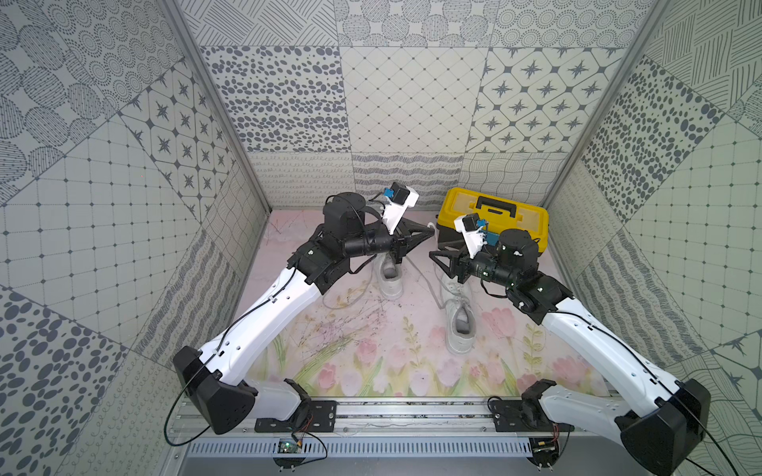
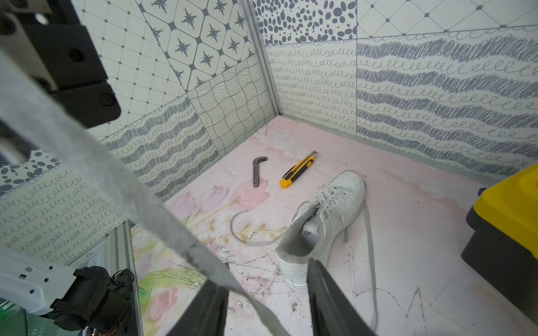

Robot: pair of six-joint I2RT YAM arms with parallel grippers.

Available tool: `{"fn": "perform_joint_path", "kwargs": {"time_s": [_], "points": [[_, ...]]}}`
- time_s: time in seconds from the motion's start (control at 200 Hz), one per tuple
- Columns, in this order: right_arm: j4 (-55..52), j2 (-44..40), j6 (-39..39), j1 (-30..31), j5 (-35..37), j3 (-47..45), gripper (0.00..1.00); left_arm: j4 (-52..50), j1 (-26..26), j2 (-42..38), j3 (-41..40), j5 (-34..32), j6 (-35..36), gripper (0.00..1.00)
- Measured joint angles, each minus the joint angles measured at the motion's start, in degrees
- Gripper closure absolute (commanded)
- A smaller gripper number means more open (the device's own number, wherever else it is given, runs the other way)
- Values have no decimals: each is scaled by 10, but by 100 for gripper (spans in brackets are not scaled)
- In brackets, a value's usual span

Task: Tie the shoes
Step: Adjust the shoelace on the shoe.

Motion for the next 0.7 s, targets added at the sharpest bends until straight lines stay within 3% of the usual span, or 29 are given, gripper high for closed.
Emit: {"fn": "perform_joint_path", "kwargs": {"time_s": [0.035, 0.14, 0.23, 0.32, 0.445, 0.53, 0.695], "points": [[-3, -3, 2, -1, 8, 0, 100, 0, 0, -1, -1, 0, 0, 93], [-24, -28, 10, -19, 37, -6, 100, 0, 0, -7, -8, -10, 1, 46], [-60, -61, 25, -83, 58, -12, 100, -1, 0, -19, -25, -21, 4, 29], [-103, -84, 43, -176, 85, -24, 100, -4, -1, -39, -56, -39, 5, 22], [-165, -79, 64, -291, 126, -53, 100, -4, -1, -71, -116, -73, 10, 19], [-199, -57, 77, -326, 151, -87, 77, -6, -1, -95, -166, -99, 9, 19], [-248, 2, 94, -330, 179, -133, 42, -11, -1, -126, -250, -148, 0, 19]]}}
